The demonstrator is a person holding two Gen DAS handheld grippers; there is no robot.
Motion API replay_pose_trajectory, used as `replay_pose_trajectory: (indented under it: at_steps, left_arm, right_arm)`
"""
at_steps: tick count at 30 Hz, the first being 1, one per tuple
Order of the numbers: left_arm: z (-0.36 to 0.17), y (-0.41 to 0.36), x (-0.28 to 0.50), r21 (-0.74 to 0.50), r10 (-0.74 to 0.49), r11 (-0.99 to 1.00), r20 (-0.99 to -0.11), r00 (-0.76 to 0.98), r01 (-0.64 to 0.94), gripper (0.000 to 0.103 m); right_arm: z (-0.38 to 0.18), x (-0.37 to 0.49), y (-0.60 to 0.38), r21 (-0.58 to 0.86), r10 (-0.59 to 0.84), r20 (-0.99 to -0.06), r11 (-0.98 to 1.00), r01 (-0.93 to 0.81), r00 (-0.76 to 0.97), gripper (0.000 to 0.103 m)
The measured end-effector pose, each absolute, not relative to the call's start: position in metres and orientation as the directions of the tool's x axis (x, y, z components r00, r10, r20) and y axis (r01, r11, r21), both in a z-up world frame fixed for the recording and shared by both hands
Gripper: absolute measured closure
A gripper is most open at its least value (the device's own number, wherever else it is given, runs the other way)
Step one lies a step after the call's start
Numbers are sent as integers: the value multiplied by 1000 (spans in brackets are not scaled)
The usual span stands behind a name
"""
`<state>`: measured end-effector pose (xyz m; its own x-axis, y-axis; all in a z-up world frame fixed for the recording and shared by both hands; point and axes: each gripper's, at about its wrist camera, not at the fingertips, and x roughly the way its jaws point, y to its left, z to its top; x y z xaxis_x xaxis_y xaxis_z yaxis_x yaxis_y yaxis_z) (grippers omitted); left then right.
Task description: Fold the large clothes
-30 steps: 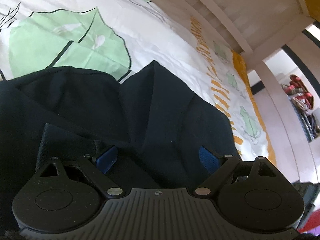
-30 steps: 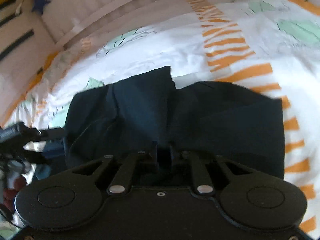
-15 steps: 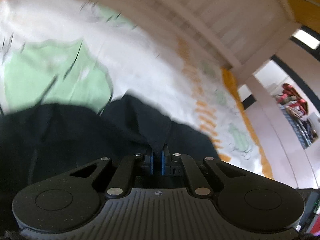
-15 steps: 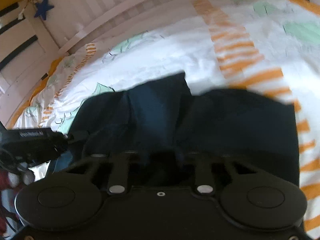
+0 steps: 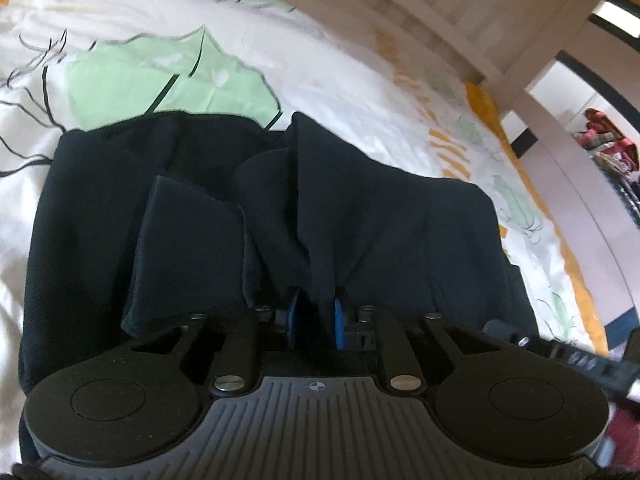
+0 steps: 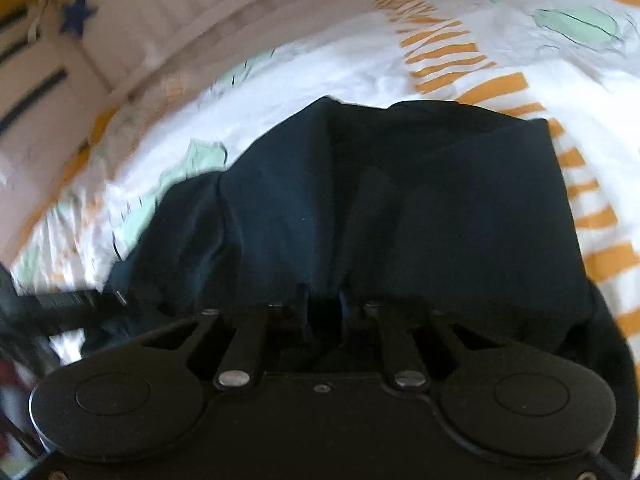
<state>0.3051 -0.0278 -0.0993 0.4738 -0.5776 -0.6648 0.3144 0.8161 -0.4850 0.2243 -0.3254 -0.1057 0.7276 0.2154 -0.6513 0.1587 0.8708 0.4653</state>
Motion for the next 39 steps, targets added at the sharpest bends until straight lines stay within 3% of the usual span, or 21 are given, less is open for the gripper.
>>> replay_pose_trajectory:
  at_steps: [1, 2, 3, 7, 11, 16, 19, 20, 21, 23, 30, 32, 34, 39]
  left_arm:
    - [-99, -28, 305, -483, -579, 815, -662, 476, 320, 85]
    - [-99, -28, 304, -485, -581, 813, -658, 478, 322, 84]
    - [-99, -26, 304, -493, -587, 809, -654, 478, 319, 84]
    - [-103, -22, 306, -533, -608, 791, -633, 479, 300, 84]
    - [-107, -20, 301, -534, -614, 786, -618, 490, 312, 83]
    - [-109, -21, 298, -526, -612, 788, -613, 499, 320, 83]
    - [-109, -21, 297, -525, -610, 789, -611, 504, 319, 83]
    - [-109, -21, 296, -523, -610, 790, -611, 505, 322, 83]
    - [-109, -21, 295, -520, -609, 790, -610, 507, 324, 83]
    - [-108, -21, 293, -516, -607, 792, -609, 510, 327, 83]
    - [-105, -24, 286, -482, -583, 810, -610, 537, 332, 81]
    - [-99, -23, 283, -453, -560, 827, -614, 556, 334, 77]
    - [-87, -20, 275, -408, -525, 850, -598, 606, 333, 72]
    - [-55, -26, 276, -297, -472, 882, -524, 709, 366, 57]
  right_arm:
    - [-101, 223, -326, 465, 210, -637, 872, 152, 742, 62]
    - [-98, 222, -326, 463, 206, -621, 875, 143, 756, 47]
    - [-95, 220, -326, 464, 202, -603, 876, 133, 771, 41]
    - [-91, 222, -343, 515, 186, -558, 842, 162, 809, 42]
    - [-97, 231, -361, 525, 129, -569, 817, 238, 812, 51]
    - [-103, 252, -363, 478, 99, -608, 838, 263, 788, 56]
    - [-106, 264, -352, 443, 118, -630, 867, 230, 768, 65]
    - [-105, 266, -347, 420, 114, -634, 881, 217, 765, 81]
    - [-101, 267, -341, 376, 92, -630, 905, 200, 771, 87]
    - [-94, 262, -340, 347, 51, -599, 916, 202, 799, 90]
    - [-114, 248, -353, 328, -17, -648, 896, 300, 762, 90]
    - [-110, 247, -352, 325, -28, -646, 894, 309, 763, 83]
    - [-103, 243, -353, 327, -51, -627, 888, 322, 778, 68]
    - [-74, 233, -343, 276, -86, -510, 926, 257, 856, 65]
